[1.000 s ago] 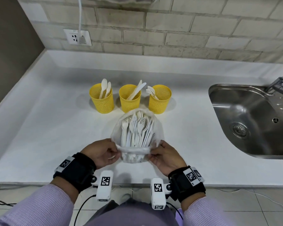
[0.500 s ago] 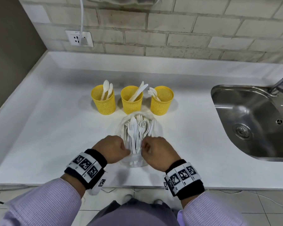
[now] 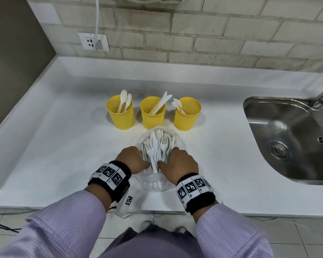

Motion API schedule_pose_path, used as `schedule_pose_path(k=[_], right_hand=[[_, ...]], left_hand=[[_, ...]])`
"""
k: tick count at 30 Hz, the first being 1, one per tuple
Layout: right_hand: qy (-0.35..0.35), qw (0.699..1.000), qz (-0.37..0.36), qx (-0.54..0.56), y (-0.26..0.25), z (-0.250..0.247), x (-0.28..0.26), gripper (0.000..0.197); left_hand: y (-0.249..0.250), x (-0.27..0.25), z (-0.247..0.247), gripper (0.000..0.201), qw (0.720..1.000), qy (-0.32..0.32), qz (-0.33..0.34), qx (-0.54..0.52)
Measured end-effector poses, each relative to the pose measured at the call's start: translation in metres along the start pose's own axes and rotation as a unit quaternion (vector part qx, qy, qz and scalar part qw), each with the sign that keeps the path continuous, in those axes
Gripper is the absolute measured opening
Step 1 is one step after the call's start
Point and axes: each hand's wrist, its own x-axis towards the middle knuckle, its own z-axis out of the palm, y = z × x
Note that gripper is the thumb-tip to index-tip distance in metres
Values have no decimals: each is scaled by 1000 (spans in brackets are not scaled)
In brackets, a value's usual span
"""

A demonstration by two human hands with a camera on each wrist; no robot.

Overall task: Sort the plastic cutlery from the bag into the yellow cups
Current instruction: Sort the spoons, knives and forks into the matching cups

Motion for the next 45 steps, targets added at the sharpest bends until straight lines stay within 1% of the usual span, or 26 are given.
schedule_pose_path(k=[3,5,7,8,10,11,12,15,17,19,22,23,25,27,29,31,34,35,36,39,40,43,45], right_hand=[[9,999,15,43,-3,-2,1,26],[10,998,25,59,-2,-3,1,27],[13,998,27,56,-3,-4,2,26],[12,998,25,48,-4,-4,3,29],[6,999,23,25,-7,-3,5,44],[4,1000,24,17,-8,-2,7,48],[5,1000,25,13,-10,-1,10,48],[6,998,37,50,-10,-1,16,28],[1,995,46,94,-8,0,18,29],[4,993,50,107,-5,1,19,30],[-3,994,60,91,-3,2,22,46],[-7,994,62,89,-2,2,24,48],[-10,993,65,102,-1,3,28,44],[-6,989,60,132,2,4,32,36],[-2,985,50,166,4,6,34,27],[-7,978,49,203,7,5,35,23],[-8,962,55,267,12,1,32,34],[-11,958,55,281,14,1,31,36],[-17,954,55,293,16,1,31,33],[-27,946,46,321,21,3,30,17],[-27,943,42,329,22,5,30,15],[-31,939,29,342,25,6,31,18],[-38,939,19,342,27,5,30,14]], left_hand=[[-4,0,1,32,998,-12,-25,-63],[-6,-1,3,32,997,2,-21,-73],[-5,-2,4,33,996,17,-13,-88],[-4,-3,5,34,995,21,-9,-96],[-1,-5,6,41,994,35,-3,-101],[0,-5,7,44,994,43,3,-100],[0,-6,7,47,994,48,9,-100],[0,-3,6,46,993,44,-8,-111],[-1,-2,5,46,990,45,-20,-133],[-1,0,5,44,985,44,-24,-164],[0,-1,6,32,978,20,-32,-207],[1,-2,6,29,976,12,-32,-216],[4,-3,6,27,972,4,-27,-231],[5,-4,6,27,969,3,-24,-247],[6,-3,8,20,961,-9,-24,-276],[5,-2,10,15,949,-18,-27,-314],[5,-1,11,22,934,-19,-42,-354],[6,-1,11,22,930,-18,-44,-364],[7,-1,11,19,926,-18,-47,-373],[10,-1,12,13,916,-14,-57,-397],[11,-1,13,11,912,-17,-58,-405],[13,0,15,10,905,-29,-54,-420],[14,0,15,10,901,-42,-62,-427]])
